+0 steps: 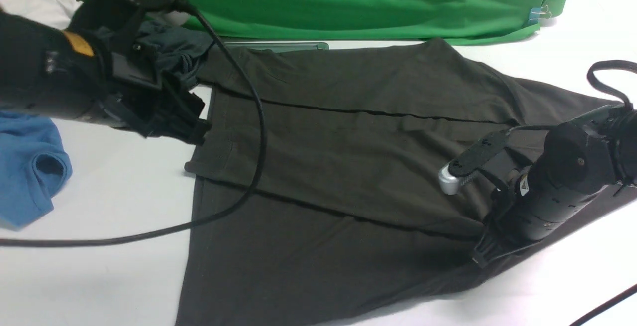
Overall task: Fold a long-sleeved shirt on a white desktop.
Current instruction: 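Grab the top left corner of the dark shirt with the left gripper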
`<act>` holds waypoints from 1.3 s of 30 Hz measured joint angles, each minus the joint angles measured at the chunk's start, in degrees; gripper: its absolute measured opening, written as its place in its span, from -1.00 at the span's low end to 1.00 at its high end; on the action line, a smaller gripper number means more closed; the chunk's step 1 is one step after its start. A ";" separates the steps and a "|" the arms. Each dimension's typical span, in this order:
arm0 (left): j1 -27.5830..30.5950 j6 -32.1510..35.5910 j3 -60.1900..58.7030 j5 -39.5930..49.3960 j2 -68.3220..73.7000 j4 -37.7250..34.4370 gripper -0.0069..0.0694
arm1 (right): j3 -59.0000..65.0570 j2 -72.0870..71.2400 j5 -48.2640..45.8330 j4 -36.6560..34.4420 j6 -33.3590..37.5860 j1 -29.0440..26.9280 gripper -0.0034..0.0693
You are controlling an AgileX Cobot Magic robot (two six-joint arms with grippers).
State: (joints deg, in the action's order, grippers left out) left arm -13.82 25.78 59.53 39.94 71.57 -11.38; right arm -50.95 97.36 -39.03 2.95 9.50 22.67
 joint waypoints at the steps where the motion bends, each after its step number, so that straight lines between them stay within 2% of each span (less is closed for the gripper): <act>1: 0.00 0.00 0.00 0.00 -0.22 0.00 -0.77 | 0.00 -0.28 -1.06 0.00 -0.90 0.00 -0.80; 7: 0.00 0.00 -0.04 0.31 -0.42 -0.05 -0.77 | 0.00 -1.45 -6.77 0.00 -10.99 0.00 -0.74; 10: 0.00 0.00 -0.14 0.37 -0.42 -0.05 -0.77 | 0.00 -1.50 -8.78 0.00 -13.72 0.00 -0.41; 11: 0.00 0.00 -0.19 0.37 -0.42 -0.05 -0.77 | 0.00 -1.50 -8.95 0.00 -13.89 0.00 -0.38; 13: 0.00 -0.06 -0.40 0.37 0.11 0.22 -0.77 | 0.00 -1.64 -11.07 0.00 -13.79 0.00 0.13; 14: 0.00 -0.06 -0.38 0.37 0.52 0.34 -0.77 | 0.00 -1.79 -11.53 0.00 -13.35 0.00 0.27; 16: 0.00 0.00 -0.38 0.17 1.80 0.46 -0.77 | 0.00 -2.80 -12.15 0.00 -11.86 0.00 0.50; 18: 0.00 0.78 0.64 -0.05 4.54 1.13 -0.77 | -0.26 -4.96 -12.61 0.00 -9.80 0.00 0.60; 20: 0.00 1.79 1.98 -0.04 7.27 1.72 -0.77 | -0.66 -6.89 -12.94 0.00 -8.12 0.00 0.59; 22: 0.06 6.63 7.04 0.32 13.49 2.77 -0.77 | -1.78 -13.50 -13.69 0.00 -3.93 0.00 0.42; 24: 0.24 10.53 10.88 0.72 18.45 3.25 -0.77 | -1.98 -18.42 -13.80 0.00 -2.59 0.00 0.28; 27: 1.21 16.37 18.73 1.50 26.55 3.43 -0.77 | -2.04 -27.70 -13.93 0.00 -1.40 0.00 -0.04; 28: 2.20 20.92 23.53 3.16 30.75 3.23 -0.77 | -2.04 -32.82 -13.85 0.00 -1.13 0.00 -0.19; 29: 2.35 21.59 24.12 3.47 31.93 3.23 -0.77 | -2.04 -33.46 -13.86 0.00 -1.03 0.00 -0.21; 31: 3.78 28.23 28.98 6.24 36.54 2.52 -0.77 | -2.04 -38.97 -13.10 0.00 0.26 0.00 -0.30; 34: 6.49 39.59 34.87 8.01 44.44 -0.34 -0.72 | -2.04 -47.00 -11.46 0.00 2.72 0.00 -0.29; 37: 7.83 49.01 38.30 6.69 49.56 -2.15 -0.54 | -2.04 -52.64 -9.23 0.02 4.66 0.00 -0.24; 39: 8.02 55.54 38.97 4.25 51.76 -1.80 -0.34 | -2.04 -54.80 -8.21 0.02 5.41 0.00 -0.24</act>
State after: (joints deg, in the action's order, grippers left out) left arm -5.80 81.32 98.50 44.19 123.33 -13.18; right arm -53.00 42.56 -47.25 2.97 14.90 22.67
